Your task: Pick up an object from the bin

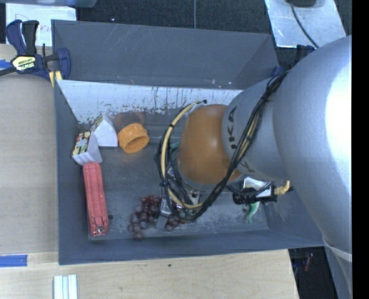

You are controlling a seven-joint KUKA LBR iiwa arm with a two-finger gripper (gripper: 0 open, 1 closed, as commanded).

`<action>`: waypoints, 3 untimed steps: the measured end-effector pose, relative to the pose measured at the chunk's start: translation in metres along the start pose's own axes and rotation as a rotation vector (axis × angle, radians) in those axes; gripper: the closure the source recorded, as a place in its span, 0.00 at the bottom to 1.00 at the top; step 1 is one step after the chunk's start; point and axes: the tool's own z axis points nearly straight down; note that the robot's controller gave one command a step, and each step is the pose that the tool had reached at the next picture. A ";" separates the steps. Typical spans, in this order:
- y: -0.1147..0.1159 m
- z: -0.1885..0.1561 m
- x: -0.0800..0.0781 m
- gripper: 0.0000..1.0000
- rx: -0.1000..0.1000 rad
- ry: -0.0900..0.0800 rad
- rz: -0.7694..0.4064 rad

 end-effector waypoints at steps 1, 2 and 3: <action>-0.032 0.008 -0.012 1.00 0.004 -0.001 0.026; -0.032 0.008 -0.012 1.00 0.004 -0.001 0.026; -0.025 0.002 -0.022 1.00 0.005 0.000 -0.001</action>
Offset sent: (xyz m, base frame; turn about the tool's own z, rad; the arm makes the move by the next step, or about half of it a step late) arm 0.0000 0.0000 0.0000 0.0000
